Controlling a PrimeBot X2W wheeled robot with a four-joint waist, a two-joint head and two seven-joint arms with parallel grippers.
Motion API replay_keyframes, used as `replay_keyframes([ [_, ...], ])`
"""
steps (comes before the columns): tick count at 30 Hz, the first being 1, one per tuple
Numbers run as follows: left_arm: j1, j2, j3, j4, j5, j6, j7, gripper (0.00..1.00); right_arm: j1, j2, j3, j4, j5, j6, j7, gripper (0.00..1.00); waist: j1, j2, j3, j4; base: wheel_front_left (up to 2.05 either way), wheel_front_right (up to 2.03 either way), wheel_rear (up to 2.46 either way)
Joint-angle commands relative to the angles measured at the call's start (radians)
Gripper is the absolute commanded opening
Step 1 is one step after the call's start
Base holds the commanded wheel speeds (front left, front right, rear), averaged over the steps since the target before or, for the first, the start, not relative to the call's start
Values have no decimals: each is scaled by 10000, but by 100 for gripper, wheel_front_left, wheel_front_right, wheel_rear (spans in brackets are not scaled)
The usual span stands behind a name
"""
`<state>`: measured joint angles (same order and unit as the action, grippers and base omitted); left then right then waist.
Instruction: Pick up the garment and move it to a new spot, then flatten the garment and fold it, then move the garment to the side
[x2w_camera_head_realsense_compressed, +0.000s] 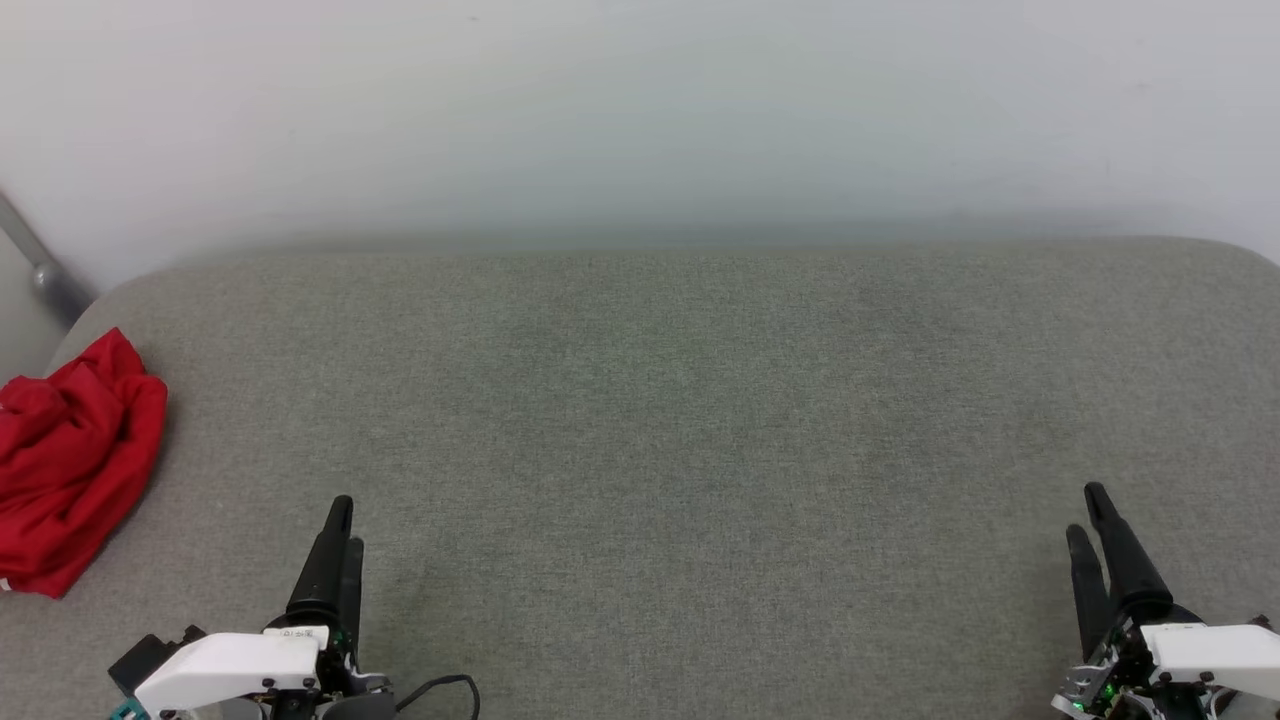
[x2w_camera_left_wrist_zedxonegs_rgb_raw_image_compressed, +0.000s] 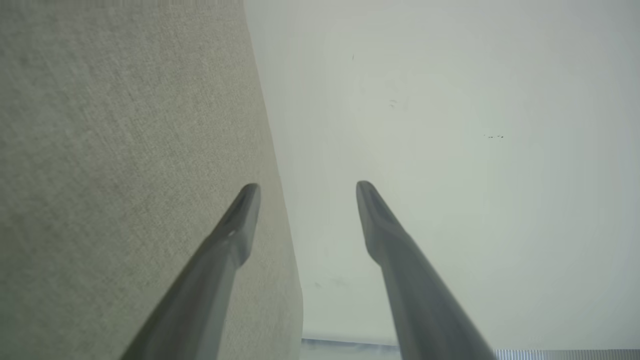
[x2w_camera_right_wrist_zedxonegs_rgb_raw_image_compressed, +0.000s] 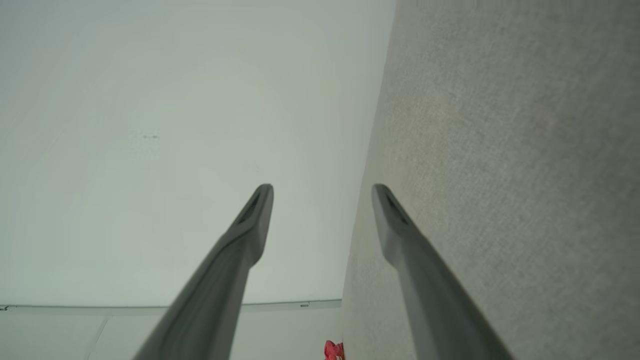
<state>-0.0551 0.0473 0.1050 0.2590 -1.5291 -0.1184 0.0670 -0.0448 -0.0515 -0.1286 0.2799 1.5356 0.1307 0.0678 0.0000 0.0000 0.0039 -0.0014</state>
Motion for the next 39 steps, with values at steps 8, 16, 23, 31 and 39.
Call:
replay_keyframes([
  [8, 5, 18, -155, -998, 2129, 587, -521, 100, 106, -2, -185, -985, -2276, 1, -525, 100, 0, 0, 8, -3, 0, 0, 0],
  [16, 140, 20, -535, -1427, 3910, 1089, -849, 100, 341, 0, 13, -1705, -4318, 1, -850, 100, 0, 0, 14, 0, 0, 0, 0],
  [23, 225, 23, -813, -1629, 5445, 1495, -1116, 100, 559, 0, 247, -2085, -5990, 1, -1117, 100, 0, 0, 15, 1, 0, 0, 0],
  [31, 317, 24, -1093, -1774, 6899, 1808, -1394, 100, 769, 2, 440, -2266, -7559, 1, -1402, 100, 0, 0, 10, 8, 0, 0, 0],
  [39, 386, 27, -1296, -1958, 7912, 1941, -1628, 100, 931, 3, 576, -2424, -8497, 1, -1625, 100, 0, 0, 7, 25, 0, 0, 0],
])
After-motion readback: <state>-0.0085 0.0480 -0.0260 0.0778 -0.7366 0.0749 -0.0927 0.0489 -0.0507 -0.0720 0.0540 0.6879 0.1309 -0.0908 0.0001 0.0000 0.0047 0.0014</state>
